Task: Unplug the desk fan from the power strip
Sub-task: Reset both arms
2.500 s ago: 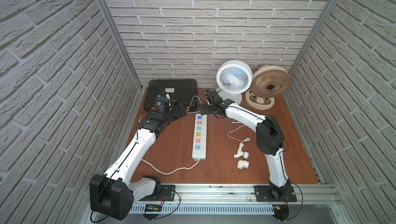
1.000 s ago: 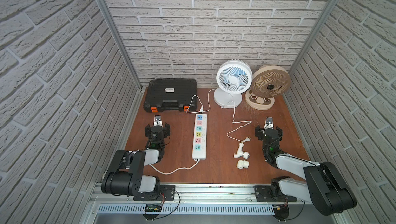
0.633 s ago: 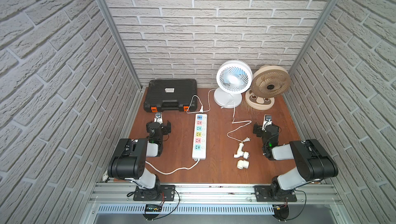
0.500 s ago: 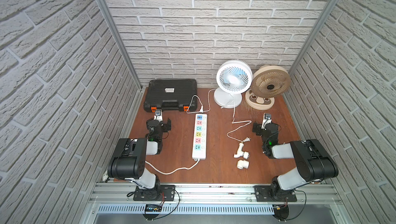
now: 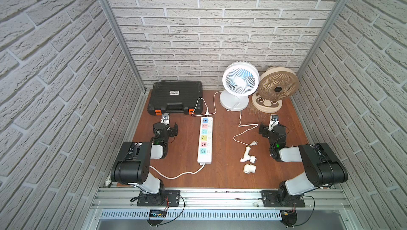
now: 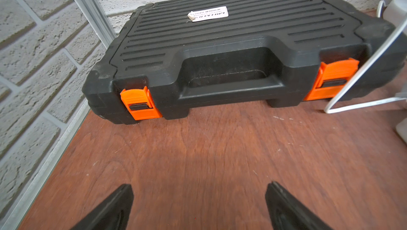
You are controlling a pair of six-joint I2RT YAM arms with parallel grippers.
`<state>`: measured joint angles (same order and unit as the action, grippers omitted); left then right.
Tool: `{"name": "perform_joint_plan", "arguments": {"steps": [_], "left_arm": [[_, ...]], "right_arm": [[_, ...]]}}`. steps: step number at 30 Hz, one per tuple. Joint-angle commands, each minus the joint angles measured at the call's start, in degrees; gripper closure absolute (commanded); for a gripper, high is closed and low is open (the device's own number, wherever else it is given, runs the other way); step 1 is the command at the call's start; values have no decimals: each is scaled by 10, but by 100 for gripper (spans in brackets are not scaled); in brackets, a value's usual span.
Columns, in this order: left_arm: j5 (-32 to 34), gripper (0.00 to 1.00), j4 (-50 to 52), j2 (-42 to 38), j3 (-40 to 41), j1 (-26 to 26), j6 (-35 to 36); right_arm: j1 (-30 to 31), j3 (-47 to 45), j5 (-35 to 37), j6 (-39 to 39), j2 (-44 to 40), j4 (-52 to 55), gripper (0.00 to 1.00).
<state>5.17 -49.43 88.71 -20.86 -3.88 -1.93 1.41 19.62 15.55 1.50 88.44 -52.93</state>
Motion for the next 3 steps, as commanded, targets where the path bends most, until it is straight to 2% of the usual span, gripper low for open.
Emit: {"name": "perform_joint_plan", "arguments": {"steps": [1,3], "left_arm": [[5,2,-12,2,-14,2,8],[7,2,-14,2,-12,3,8]], "right_arm": [[3,8,-2,-4,-2,-16,1],[3,6,-1,-4,-5,-18,1]]}}
